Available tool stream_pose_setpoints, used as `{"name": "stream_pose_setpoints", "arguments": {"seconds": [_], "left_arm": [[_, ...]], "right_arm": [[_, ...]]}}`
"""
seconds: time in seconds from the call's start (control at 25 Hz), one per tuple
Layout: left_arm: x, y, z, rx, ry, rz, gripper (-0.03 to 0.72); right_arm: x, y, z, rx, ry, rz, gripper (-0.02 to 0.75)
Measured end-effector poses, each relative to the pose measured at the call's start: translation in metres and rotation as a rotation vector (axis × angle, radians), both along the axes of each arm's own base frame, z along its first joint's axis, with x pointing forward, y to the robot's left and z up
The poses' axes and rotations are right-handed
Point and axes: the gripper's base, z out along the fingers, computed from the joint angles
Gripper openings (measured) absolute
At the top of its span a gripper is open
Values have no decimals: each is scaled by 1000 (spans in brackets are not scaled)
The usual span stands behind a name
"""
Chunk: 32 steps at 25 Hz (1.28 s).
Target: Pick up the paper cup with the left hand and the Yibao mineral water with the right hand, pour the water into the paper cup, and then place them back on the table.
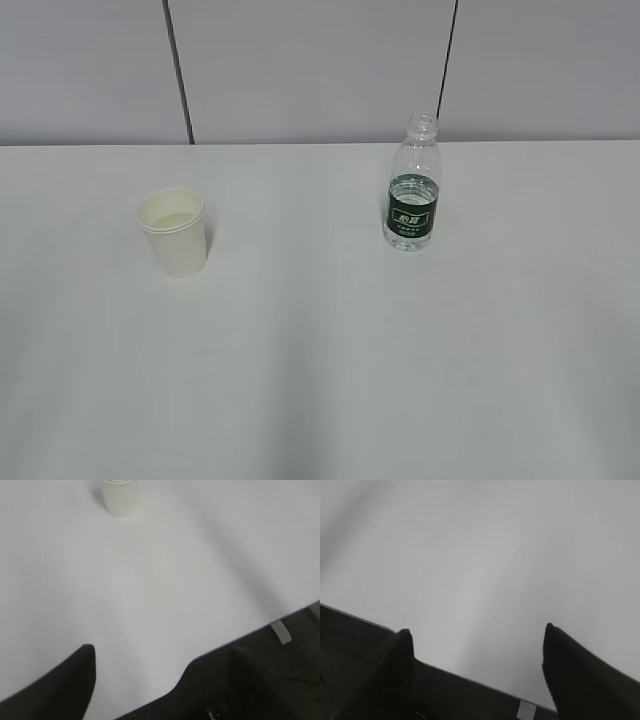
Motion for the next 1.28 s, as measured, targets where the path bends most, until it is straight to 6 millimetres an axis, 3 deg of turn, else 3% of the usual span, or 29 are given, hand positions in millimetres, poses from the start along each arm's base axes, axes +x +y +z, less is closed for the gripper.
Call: {"name": "stream_pose_setpoints", "arguments": {"seconds": [0.52, 0.76, 1.28], "left_arm": [[-15, 8, 1, -26, -112, 339, 496], [-29, 8, 1, -44, -195, 354, 496], [-30, 8, 1, -45, -200, 359, 496]], "right_arm": [[-15, -5, 1, 10, -90, -405, 592], [-26, -4, 0, 18, -165, -422, 592], [-26, -4, 0, 18, -165, -422, 591]]}}
